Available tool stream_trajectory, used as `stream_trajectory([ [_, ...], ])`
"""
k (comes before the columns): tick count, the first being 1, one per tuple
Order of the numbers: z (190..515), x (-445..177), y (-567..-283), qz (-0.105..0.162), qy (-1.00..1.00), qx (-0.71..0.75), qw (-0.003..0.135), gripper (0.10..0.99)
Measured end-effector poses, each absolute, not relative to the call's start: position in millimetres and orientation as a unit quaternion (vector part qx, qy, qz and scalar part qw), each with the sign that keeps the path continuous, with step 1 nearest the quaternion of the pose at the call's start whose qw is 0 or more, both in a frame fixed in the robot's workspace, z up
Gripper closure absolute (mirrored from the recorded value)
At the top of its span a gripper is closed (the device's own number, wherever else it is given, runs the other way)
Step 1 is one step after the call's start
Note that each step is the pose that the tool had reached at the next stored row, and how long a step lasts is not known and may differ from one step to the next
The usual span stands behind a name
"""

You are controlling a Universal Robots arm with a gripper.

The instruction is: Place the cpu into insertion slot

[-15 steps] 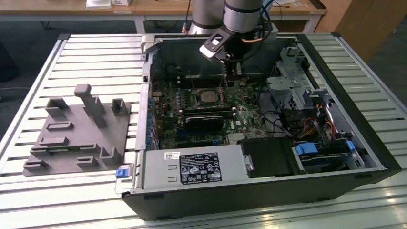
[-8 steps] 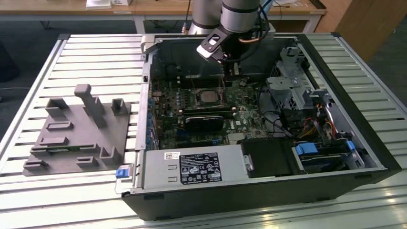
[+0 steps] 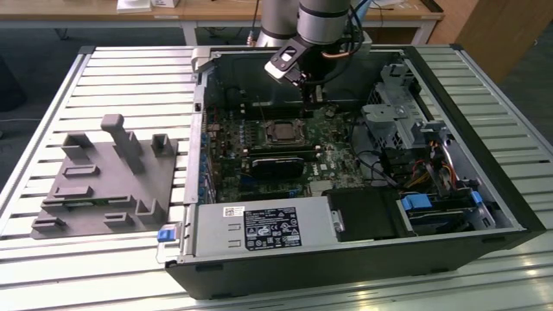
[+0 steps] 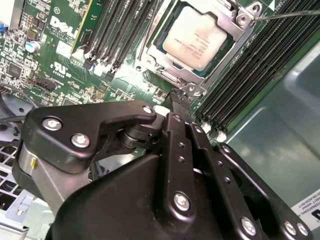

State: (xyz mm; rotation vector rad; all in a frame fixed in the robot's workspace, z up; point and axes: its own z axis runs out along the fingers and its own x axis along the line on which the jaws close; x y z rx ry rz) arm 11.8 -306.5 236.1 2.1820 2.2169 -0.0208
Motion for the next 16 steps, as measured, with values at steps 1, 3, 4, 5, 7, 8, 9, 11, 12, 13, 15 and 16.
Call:
stream_trajectory([
  [1,236.1,11.6,-306.5,-0.007,0.713,0.701,0.015,0.98],
  [3,236.0,11.3,-306.5,-0.007,0.713,0.701,0.015,0.98],
  [4,236.0,11.1,-306.5,-0.007,0.713,0.701,0.015,0.98],
  [5,236.0,11.0,-306.5,-0.007,0.713,0.701,0.015,0.98],
  [7,235.8,10.7,-306.5,-0.007,0.713,0.701,0.015,0.98],
  [8,235.7,10.6,-306.5,-0.007,0.713,0.701,0.016,0.98],
  [9,235.6,10.5,-306.5,-0.007,0.713,0.701,0.016,0.98],
  [11,235.4,10.4,-306.5,-0.007,0.713,0.701,0.016,0.98],
  [12,235.1,10.4,-306.5,-0.007,0.713,0.701,0.015,0.98],
  [13,234.7,10.3,-306.5,-0.007,0.713,0.701,0.015,0.98],
  [15,233.5,9.2,-306.9,-0.007,0.713,0.701,0.015,0.98],
  [16,232.6,7.8,-307.2,-0.008,0.713,0.701,0.014,0.98],
])
